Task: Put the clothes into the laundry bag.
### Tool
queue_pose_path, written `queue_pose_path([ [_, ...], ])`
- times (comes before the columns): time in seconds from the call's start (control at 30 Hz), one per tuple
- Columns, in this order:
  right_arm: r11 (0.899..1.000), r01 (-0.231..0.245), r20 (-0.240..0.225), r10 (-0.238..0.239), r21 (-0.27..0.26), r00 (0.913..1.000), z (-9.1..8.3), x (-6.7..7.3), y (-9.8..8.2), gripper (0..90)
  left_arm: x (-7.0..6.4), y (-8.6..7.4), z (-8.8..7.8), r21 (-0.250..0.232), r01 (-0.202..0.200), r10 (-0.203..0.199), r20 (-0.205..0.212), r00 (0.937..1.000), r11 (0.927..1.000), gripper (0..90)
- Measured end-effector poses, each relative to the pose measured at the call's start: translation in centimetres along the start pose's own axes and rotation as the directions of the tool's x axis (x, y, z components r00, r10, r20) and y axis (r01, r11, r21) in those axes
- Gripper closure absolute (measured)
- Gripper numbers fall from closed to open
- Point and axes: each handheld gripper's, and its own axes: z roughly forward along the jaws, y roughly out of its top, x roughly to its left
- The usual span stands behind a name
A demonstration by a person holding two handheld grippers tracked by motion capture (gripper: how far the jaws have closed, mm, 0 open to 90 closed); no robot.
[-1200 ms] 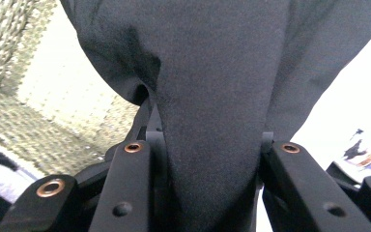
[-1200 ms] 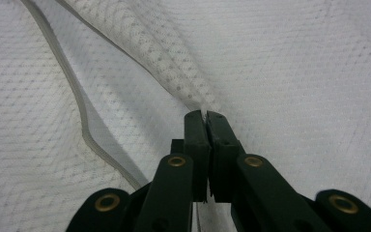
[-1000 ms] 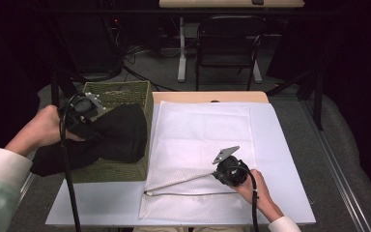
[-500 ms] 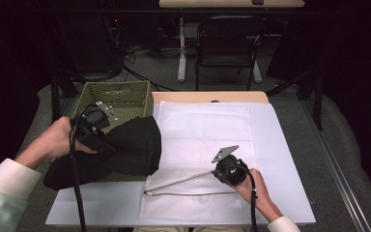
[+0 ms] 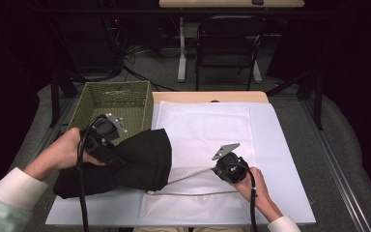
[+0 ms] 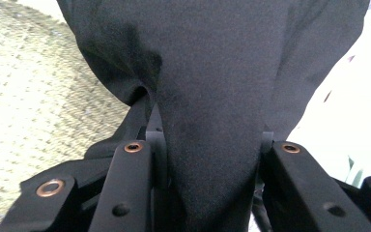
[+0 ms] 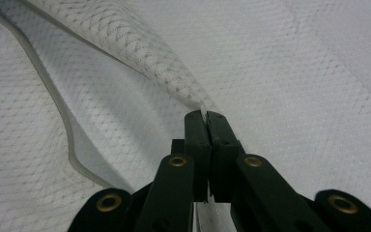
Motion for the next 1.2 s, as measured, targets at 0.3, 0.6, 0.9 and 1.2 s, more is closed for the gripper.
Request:
queue_pose_path([
  [0.3, 1.0, -0.009, 0.012, 0.009, -0.018, 0.9999, -0.4, -0.3, 0.4, 88.9, -1.8, 0.9, 1.5, -0.002, -0.037, 0.037, 0.055, 0.9978, 0.9993, 65.9],
  [0.6, 0.999, -0.021, 0.022, 0.021, -0.026, 0.9995, -0.4, -0.6, 0.8, 88.8, -2.8, 2.0, 4.0, -0.007, -0.048, 0.049, 0.116, 0.9921, 0.9988, 65.9],
  [0.9, 0.999, -0.028, 0.026, 0.028, -0.024, 0.9993, -0.2, -0.9, 1.1, 88.7, -3.5, 3.2, 7.0, -0.017, -0.058, 0.06, 0.178, 0.9822, 0.9982, 65.7],
  [1.2, 0.998, -0.052, 0.028, 0.053, -0.033, 0.9982, -0.4, -0.8, 1.3, 88.6, -4.1, 4.6, 9.8, -0.022, -0.079, 0.082, 0.232, 0.9692, 0.9966, 65.5],
])
